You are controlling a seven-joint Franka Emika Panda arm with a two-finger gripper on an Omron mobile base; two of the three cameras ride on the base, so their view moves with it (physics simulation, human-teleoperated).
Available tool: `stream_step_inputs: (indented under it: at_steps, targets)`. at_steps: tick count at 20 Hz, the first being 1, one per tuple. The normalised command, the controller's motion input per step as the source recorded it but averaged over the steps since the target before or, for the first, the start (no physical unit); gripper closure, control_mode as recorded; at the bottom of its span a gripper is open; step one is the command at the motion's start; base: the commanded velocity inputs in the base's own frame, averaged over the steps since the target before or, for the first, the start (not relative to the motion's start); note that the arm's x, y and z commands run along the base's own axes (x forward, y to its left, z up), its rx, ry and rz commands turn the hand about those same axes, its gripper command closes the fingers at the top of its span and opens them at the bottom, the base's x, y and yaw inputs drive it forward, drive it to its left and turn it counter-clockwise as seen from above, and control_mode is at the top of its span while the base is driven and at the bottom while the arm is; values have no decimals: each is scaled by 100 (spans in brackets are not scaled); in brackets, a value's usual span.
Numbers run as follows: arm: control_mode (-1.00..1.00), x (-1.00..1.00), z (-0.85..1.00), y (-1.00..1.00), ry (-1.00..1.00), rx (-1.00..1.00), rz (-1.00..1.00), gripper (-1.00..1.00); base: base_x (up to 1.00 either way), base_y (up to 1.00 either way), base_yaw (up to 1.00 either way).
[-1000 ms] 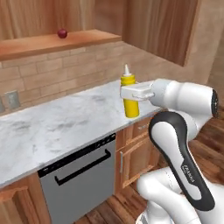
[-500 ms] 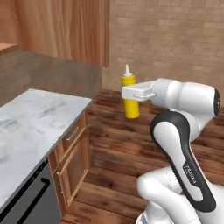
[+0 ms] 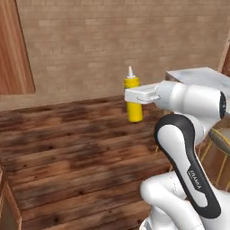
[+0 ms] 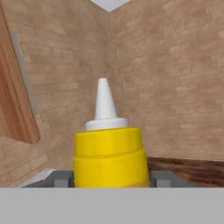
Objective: The dining table condiment station is running low on mustard. Refill the condiment station by opening the cabinet and taking the mustard from the cabinet and placing it on the dining table.
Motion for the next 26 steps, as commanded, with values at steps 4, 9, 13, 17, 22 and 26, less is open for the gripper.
stream_step_inputs:
  at_steps: [4,9,13,17,22,26]
  targets:
    - [100,0,0,0,0,0,0,100,-17,0,-95]
    - [100,0,0,0,0,0,0,100,-2,-3,-93]
    - [100,0,0,0,0,0,0,100,1,-65,-74]
    - [100,0,0,0,0,0,0,100,14,-84,-57]
    - [100,0,0,0,0,0,0,100,51,59,-69]
    - [100,0,0,0,0,0,0,100,57,100,-47]
